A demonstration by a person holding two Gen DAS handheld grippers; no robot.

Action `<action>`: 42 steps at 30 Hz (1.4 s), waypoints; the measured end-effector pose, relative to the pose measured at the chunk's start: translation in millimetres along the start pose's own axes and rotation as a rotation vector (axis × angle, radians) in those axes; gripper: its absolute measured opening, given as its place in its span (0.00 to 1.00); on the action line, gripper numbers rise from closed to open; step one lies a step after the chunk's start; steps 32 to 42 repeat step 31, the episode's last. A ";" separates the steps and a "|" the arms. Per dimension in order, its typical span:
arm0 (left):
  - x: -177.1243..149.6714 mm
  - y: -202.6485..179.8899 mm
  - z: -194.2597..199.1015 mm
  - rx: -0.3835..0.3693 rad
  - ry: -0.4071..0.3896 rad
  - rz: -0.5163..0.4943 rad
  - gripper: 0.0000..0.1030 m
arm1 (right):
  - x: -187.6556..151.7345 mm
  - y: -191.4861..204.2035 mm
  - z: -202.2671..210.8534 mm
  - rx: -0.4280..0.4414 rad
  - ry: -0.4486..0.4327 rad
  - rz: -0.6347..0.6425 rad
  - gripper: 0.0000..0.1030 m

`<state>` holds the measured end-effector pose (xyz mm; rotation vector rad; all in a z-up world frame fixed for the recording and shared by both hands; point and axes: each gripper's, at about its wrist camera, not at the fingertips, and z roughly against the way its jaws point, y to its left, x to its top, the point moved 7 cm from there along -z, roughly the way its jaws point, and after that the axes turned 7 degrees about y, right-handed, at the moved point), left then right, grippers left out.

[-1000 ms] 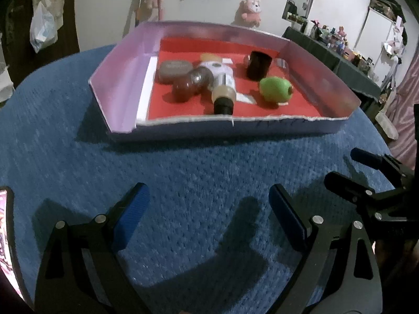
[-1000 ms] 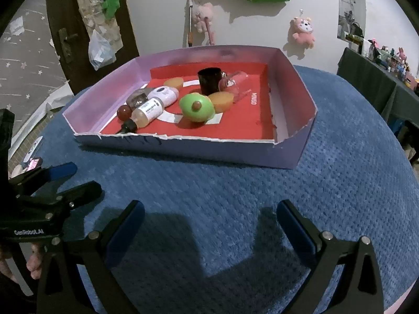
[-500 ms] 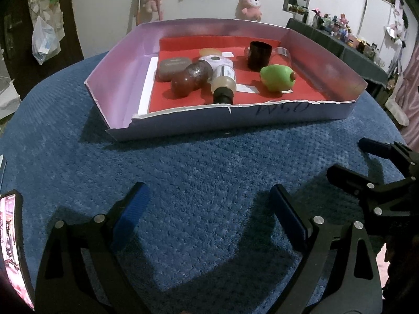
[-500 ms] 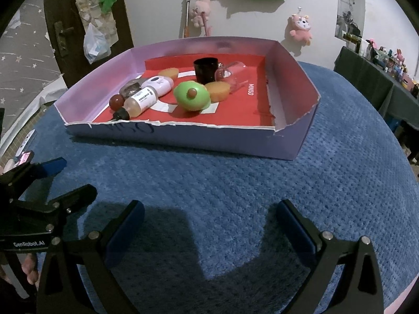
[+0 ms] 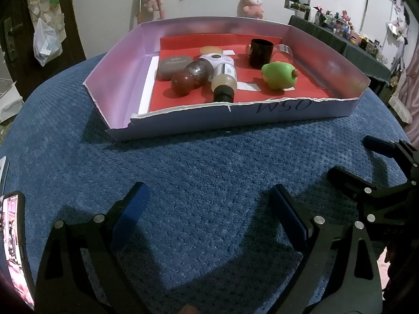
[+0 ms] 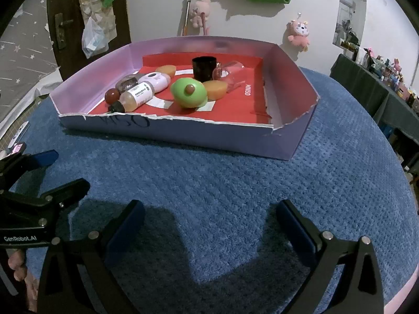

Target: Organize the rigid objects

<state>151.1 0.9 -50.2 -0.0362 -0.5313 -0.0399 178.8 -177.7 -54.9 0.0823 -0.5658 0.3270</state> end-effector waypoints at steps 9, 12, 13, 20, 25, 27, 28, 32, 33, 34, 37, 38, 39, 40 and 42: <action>0.0 0.1 -0.3 0.001 0.000 -0.004 0.94 | 0.8 -1.5 0.9 0.001 -0.002 0.000 1.00; 0.0 -0.1 -0.6 0.000 0.001 -0.006 0.94 | 0.3 -1.0 0.8 0.001 -0.002 0.000 1.00; 0.0 0.5 -0.5 -0.001 0.001 -0.006 0.94 | 0.1 -0.8 0.8 0.001 -0.002 0.000 1.00; 0.1 0.8 -0.8 -0.001 0.000 -0.006 0.94 | 0.0 -0.8 0.9 0.001 -0.002 0.000 1.00; 0.2 0.3 -0.6 0.000 0.001 -0.007 0.95 | 0.2 -1.1 0.9 0.001 -0.003 0.000 1.00; 0.2 0.3 -0.6 0.000 0.001 -0.007 0.95 | 0.2 -1.1 0.9 0.001 -0.003 0.000 1.00; 0.2 0.3 -0.6 0.000 0.001 -0.008 0.95 | -0.1 -0.7 0.9 0.001 -0.003 0.000 1.00; 0.2 0.3 -0.7 0.001 0.001 -0.008 0.95 | -0.2 -0.7 0.8 0.001 -0.003 0.000 1.00; 0.2 0.3 -0.7 0.001 0.001 -0.008 0.95 | -0.2 -0.7 0.8 0.001 -0.003 0.000 1.00; 0.2 0.3 -0.7 0.001 0.001 -0.008 0.95 | -0.2 -0.7 0.8 0.001 -0.003 0.000 1.00; 0.2 0.3 -0.7 0.001 0.001 -0.008 0.95 | -0.2 -0.7 0.8 0.001 -0.003 0.000 1.00; 0.2 0.3 -0.7 0.001 0.001 -0.008 0.95 | -0.2 -0.7 0.8 0.001 -0.003 0.000 1.00; 0.2 0.3 -0.7 0.001 0.001 -0.008 0.95 | -0.2 -0.7 0.8 0.001 -0.003 0.000 1.00; 0.2 0.3 -0.7 0.001 0.001 -0.008 0.95 | -0.2 -0.7 0.8 0.001 -0.003 0.000 1.00; 0.2 0.3 -0.7 0.001 0.001 -0.008 0.95 | -0.2 -0.7 0.8 0.001 -0.003 0.000 1.00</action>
